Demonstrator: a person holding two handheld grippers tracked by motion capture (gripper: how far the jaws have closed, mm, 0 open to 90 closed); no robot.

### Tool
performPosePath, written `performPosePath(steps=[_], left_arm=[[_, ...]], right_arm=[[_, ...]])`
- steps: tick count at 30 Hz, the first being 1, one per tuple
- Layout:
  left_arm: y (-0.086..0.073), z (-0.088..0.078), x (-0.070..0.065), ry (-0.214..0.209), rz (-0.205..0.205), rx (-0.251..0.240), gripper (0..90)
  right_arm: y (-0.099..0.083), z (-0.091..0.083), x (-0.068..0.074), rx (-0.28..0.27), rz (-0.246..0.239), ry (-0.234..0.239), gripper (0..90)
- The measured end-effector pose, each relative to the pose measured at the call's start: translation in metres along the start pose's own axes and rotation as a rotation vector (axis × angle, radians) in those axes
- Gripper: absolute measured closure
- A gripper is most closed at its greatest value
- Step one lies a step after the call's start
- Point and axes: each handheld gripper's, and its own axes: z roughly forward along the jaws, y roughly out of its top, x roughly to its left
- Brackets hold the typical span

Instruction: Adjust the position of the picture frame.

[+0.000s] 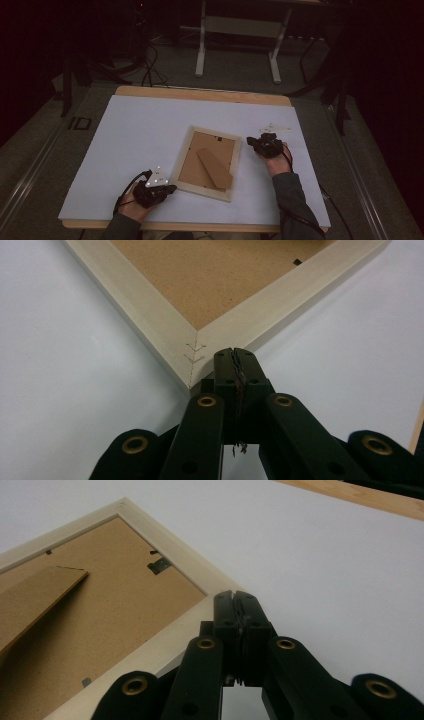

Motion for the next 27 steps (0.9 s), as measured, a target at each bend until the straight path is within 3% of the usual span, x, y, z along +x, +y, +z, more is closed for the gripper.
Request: performPosePath(steps=[27], left_arm=[[0.005, 0.005, 0.007, 0.039, -0.032, -0.003, 90.0]], right_arm=[[0.010, 0.018, -0.015, -0.005, 0.039, -0.010, 89.9]])
